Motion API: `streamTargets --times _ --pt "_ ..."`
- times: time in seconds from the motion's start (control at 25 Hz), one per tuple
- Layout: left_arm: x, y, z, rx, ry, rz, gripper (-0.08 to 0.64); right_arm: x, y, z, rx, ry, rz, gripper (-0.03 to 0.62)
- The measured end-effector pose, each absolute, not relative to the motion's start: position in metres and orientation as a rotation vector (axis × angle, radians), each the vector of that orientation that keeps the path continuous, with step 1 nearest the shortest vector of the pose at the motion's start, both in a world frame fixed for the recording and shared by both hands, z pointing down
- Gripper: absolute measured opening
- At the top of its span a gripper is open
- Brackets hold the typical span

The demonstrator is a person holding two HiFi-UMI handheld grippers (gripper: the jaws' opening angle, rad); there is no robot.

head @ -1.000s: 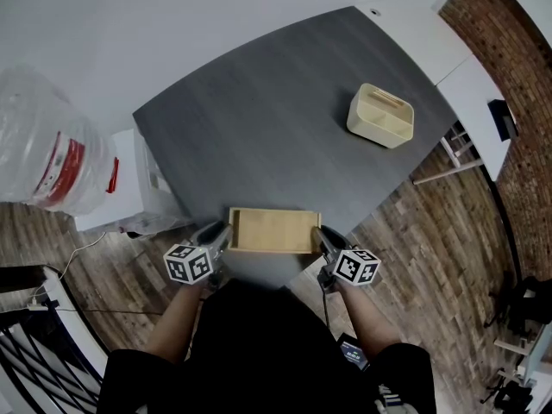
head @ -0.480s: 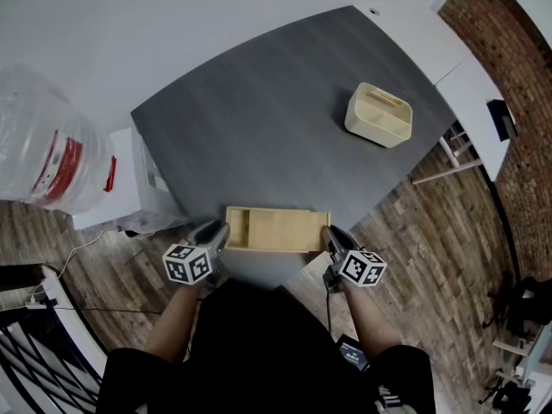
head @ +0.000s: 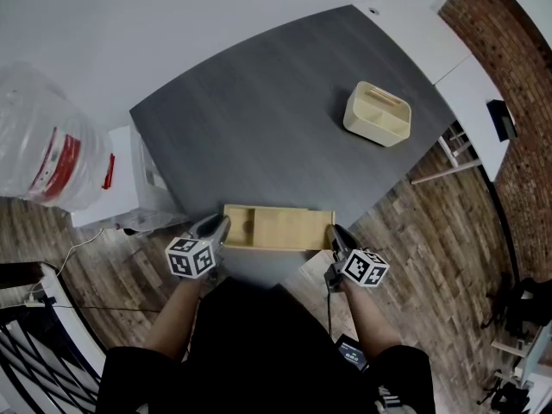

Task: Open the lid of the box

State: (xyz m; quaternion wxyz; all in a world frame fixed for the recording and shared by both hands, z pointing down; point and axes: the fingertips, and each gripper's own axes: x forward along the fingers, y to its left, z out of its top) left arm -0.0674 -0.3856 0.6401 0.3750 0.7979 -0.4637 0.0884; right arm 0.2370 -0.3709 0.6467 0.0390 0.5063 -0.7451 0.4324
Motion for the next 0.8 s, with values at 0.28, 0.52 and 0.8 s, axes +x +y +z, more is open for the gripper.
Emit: streamTargets --times 0.28,0.52,0.8 --pt "-0.069 -0.385 0.646 2.028 -1.181 0.256 0.08 0.239 -0.371 0.647 1.562 -2.282 1.317 0.064" --pt "-0.069 -0.385 0.645 2.015 -1.183 0.245 0.078 0.254 -0.37 0.647 1.617 -2.258 1.339 0.061" --pt "-0.07 -0.385 0.646 1.996 -1.183 0.237 0.078 0.267 -0.37 0.647 1.676 -2.236 1.353 0.06"
